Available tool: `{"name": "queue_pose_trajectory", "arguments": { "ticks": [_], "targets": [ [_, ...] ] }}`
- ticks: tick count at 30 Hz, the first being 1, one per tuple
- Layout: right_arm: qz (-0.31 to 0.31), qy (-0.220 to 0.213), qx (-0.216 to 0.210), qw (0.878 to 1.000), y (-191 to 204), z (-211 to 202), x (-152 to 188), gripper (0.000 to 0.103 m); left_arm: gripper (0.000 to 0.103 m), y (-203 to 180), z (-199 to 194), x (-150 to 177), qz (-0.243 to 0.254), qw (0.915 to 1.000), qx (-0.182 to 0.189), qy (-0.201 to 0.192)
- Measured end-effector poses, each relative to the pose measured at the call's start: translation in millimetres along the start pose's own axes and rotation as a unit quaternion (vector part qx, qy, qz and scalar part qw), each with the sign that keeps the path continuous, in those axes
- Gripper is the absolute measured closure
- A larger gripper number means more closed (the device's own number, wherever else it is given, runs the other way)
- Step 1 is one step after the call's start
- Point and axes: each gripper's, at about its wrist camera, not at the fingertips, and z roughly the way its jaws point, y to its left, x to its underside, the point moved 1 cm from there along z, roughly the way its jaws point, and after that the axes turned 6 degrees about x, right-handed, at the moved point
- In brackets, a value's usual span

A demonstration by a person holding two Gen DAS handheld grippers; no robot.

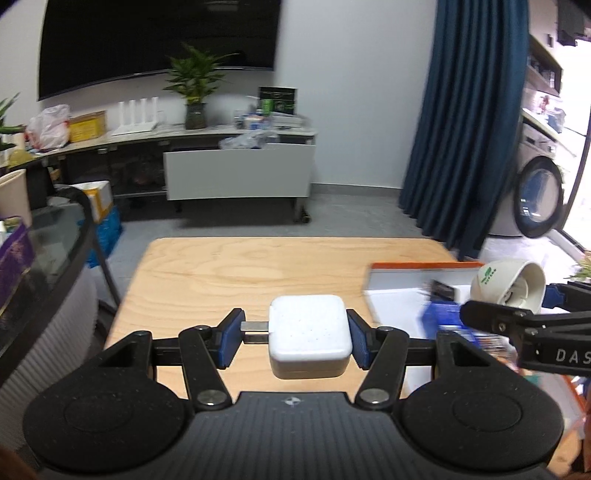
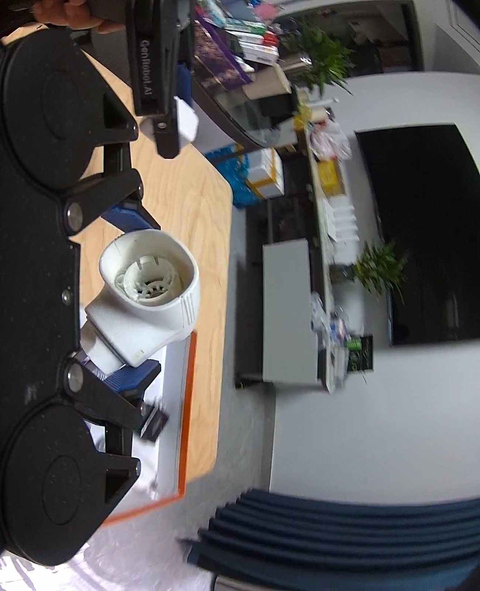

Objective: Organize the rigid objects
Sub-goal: 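Carry the cube charger and plug adapter over the open white box with both tools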

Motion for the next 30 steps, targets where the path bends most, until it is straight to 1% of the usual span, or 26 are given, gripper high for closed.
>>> {"name": "queue_pose_trajectory", "arguments": {
  "ticks": [7, 13, 18, 25, 30],
  "targets": [
    [0.035, -0.016, 0.038, 0.999, -42.8, -37.7, 9.6, 0.016, 0.044, -47.3, -3.1, 2.1, 0.023, 0.9991, 0.036, 0.001],
    [0.053, -0.017, 0.056, 0.997, -68.6, -57.3, 26.3, 0.016, 0.044, -78.9, 3.0, 5.9, 0.044, 0.9971, 0.061, 0.008],
    [0.061, -0.023, 0.063, 0.996, -82.0, -69.4, 31.3, 0.016, 0.044, -97.3, 9.9, 5.9, 0.051, 0.9959, 0.074, 0.01],
    [0.071, -0.024, 0.068, 0.995, -94.6, -77.2, 35.5, 0.016, 0.044, -116.6, 14.9, 9.4, 0.054, 0.9953, 0.079, 0.013],
    [0.074, -0.021, 0.069, 0.995, -99.9, -78.1, 37.2, 0.016, 0.044, -121.6, 19.3, 12.3, 0.049, 0.9956, 0.077, 0.022]
  ]
}}
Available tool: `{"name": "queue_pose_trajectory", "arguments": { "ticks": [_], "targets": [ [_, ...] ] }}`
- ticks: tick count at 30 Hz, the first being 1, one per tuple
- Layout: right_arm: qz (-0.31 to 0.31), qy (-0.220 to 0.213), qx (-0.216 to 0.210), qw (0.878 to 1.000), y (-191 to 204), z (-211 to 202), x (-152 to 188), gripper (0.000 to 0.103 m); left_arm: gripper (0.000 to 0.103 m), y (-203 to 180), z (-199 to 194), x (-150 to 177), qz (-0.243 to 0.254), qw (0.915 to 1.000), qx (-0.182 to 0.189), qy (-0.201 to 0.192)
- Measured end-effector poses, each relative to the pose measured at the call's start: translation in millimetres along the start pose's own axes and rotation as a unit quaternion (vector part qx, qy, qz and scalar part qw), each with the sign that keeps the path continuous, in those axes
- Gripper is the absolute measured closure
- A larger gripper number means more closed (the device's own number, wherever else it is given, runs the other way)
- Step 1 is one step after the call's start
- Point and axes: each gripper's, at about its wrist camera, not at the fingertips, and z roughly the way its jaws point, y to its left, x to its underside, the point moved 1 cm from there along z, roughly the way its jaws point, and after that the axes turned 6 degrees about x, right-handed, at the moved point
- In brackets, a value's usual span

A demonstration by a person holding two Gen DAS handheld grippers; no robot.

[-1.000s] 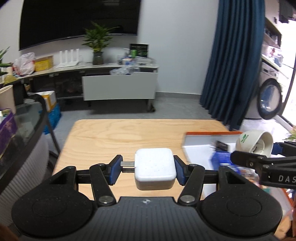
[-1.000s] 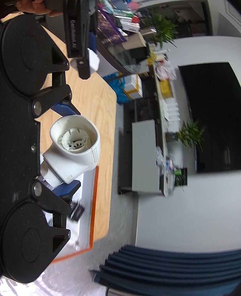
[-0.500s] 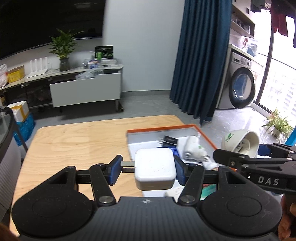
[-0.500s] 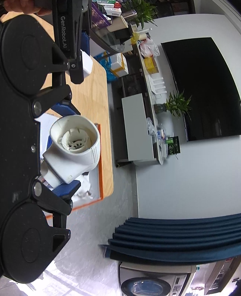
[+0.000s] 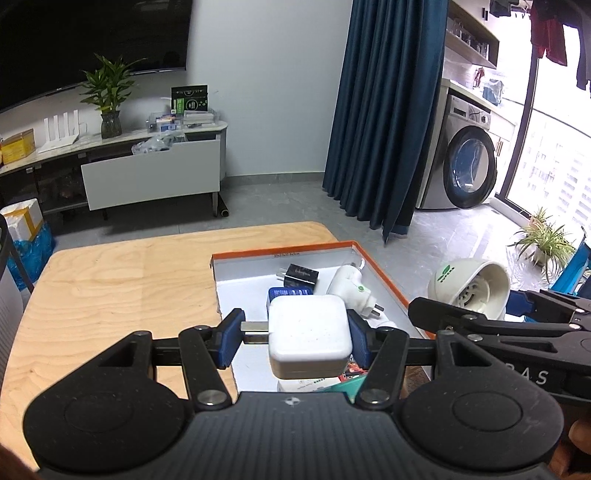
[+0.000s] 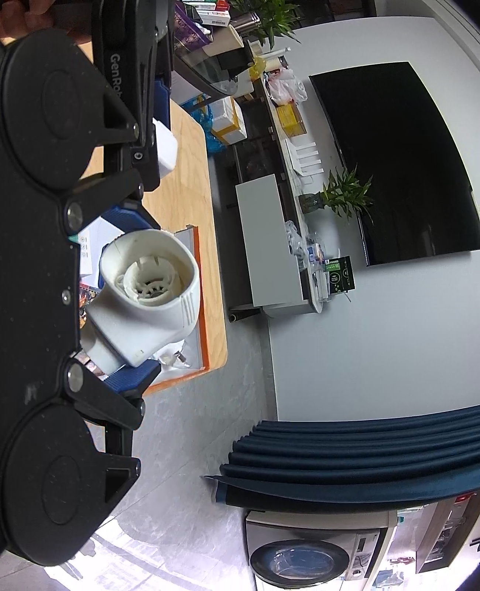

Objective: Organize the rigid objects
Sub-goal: 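Carry the cube charger and plug adapter over the open white box with both tools, then hold the cube charger and plug adapter above the box with both tools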

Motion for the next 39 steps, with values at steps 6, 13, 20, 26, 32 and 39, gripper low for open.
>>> {"name": "queue_pose_trajectory", "arguments": {
  "ticks": [6, 13, 20, 26, 32, 39],
  "targets": [
    [0.005, 0.003, 0.001, 1.0, -5.3, -0.6, 1.9, 0.016, 0.044, -3.2, 2.7, 0.6, 0.001, 1.0, -0.004, 0.005],
    [0.004, 0.004, 0.001, 1.0, -6.2, -2.7, 4.0, 0.016, 0.044, -5.0, 2.1, 1.4, -0.002, 1.0, -0.008, 0.005],
    [0.003, 0.008, 0.001, 1.0, -3.6, -5.3, 7.1, 0.016, 0.044, -6.0, 0.1, 4.7, -0.008, 0.9999, -0.008, 0.008],
    [0.003, 0.014, 0.003, 1.0, -5.1, -6.8, 11.4, 0.016, 0.044, -6.3, -1.3, 10.3, -0.013, 0.9998, -0.008, 0.011],
    [0.006, 0.019, 0.006, 1.0, -9.2, -9.1, 15.8, 0.016, 0.044, -7.6, 1.5, 17.2, -0.016, 0.9996, -0.007, 0.021],
    [0.009, 0.027, 0.011, 1.0, -13.5, -10.3, 22.3, 0.016, 0.044, -10.7, 3.3, 23.5, -0.016, 0.9994, -0.006, 0.03]
  ]
}}
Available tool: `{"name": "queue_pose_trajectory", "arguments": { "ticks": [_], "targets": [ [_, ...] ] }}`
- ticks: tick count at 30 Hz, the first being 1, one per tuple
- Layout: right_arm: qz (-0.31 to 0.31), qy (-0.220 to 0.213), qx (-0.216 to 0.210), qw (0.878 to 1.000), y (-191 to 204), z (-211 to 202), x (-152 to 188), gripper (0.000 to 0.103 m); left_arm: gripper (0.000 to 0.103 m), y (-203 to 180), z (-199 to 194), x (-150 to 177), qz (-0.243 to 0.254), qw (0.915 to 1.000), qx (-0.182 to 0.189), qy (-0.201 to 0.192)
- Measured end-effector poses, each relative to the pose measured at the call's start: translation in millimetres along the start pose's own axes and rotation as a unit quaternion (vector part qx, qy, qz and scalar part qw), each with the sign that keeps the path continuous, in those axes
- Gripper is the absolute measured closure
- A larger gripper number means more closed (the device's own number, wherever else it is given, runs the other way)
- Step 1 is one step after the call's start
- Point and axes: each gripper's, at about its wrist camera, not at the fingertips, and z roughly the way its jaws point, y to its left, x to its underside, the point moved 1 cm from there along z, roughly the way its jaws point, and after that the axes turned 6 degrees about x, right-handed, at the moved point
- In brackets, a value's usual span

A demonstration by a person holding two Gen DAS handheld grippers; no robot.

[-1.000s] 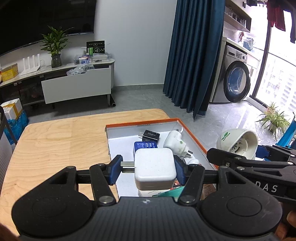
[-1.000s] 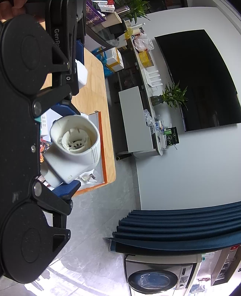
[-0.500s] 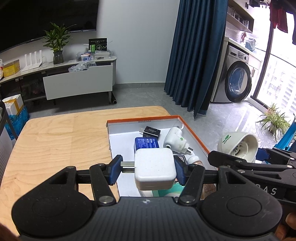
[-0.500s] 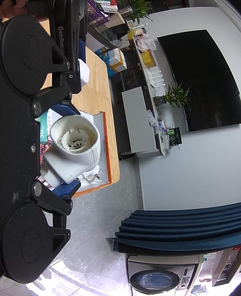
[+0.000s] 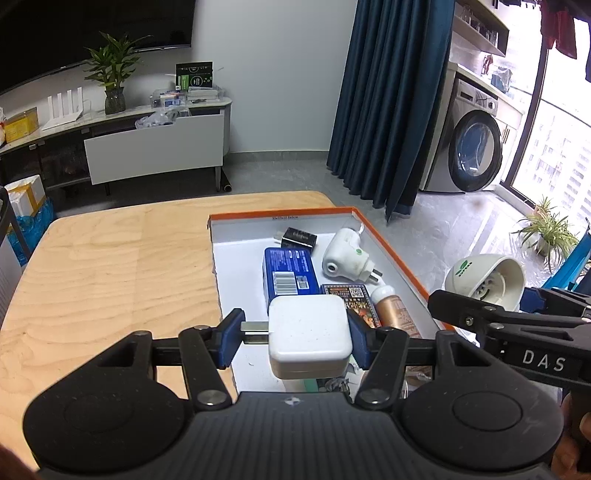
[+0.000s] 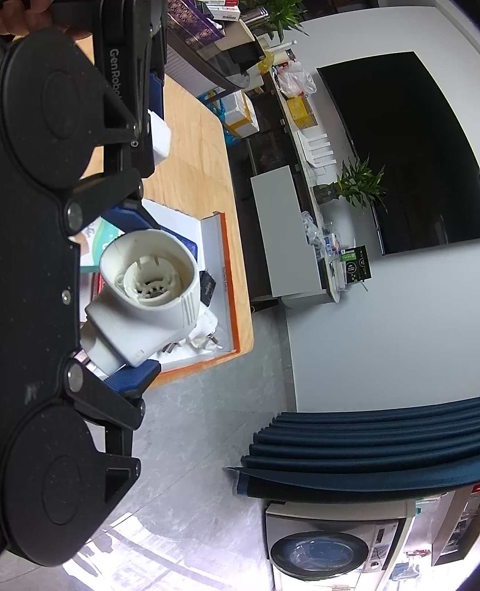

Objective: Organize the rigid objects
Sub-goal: 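Hold the cube charger and plug adapter above the box with both tools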

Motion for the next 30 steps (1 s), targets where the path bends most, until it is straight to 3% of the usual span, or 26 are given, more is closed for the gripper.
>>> {"name": "queue_pose_trajectory", "arguments": {
  "ticks": [30],
  "targets": [
    [0.0, -0.004, -0.011, 1.0, 1.3, 0.5, -3.6, 0.016, 0.044, -11.1, 1.1, -2.5, 0.004, 1.0, -0.003, -0.002]
  ]
}}
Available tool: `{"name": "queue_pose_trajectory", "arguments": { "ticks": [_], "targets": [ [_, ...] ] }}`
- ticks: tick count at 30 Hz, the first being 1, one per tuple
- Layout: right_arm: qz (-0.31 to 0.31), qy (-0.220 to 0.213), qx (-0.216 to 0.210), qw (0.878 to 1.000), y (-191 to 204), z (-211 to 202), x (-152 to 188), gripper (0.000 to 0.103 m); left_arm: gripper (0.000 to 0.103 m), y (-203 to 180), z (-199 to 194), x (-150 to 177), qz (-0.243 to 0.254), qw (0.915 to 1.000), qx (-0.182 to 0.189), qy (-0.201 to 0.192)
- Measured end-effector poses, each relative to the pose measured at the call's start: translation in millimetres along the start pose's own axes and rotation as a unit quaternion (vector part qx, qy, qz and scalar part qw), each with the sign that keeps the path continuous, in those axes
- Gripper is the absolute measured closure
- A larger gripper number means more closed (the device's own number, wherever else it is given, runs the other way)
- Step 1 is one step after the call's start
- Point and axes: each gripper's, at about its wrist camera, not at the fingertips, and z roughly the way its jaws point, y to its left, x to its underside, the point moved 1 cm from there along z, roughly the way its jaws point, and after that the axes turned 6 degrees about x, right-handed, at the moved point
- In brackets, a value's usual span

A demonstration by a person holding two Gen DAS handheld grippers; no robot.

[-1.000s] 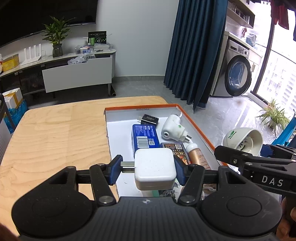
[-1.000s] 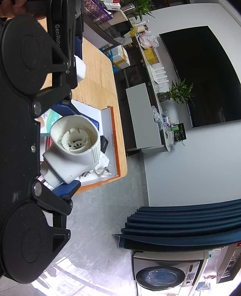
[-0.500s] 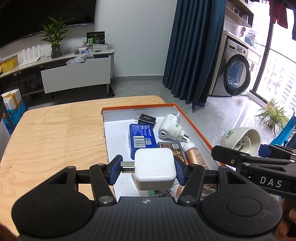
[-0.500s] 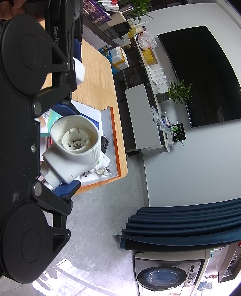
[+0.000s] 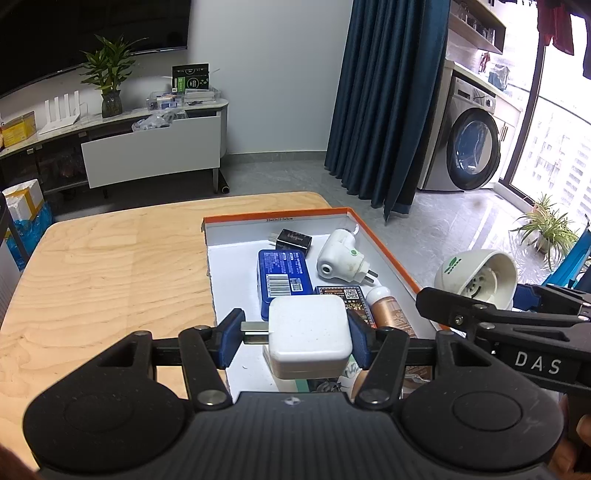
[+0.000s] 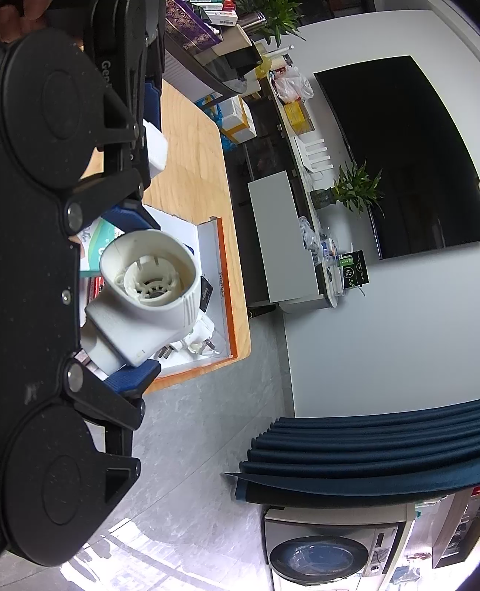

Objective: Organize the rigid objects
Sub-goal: 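Hold the cube charger and plug adapter above the box with both tools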

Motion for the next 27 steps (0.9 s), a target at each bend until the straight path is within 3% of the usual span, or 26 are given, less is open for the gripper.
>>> {"name": "queue_pose_trajectory", "arguments": {
  "ticks": [27],
  "targets": [
    [-0.01, -0.005, 0.0, 1.0, 4.2, 22.2, -21.4, 0.016, 0.044, 6.1, 15.0, -11.2, -0.006, 1.0, -0.004, -0.003]
  ]
}}
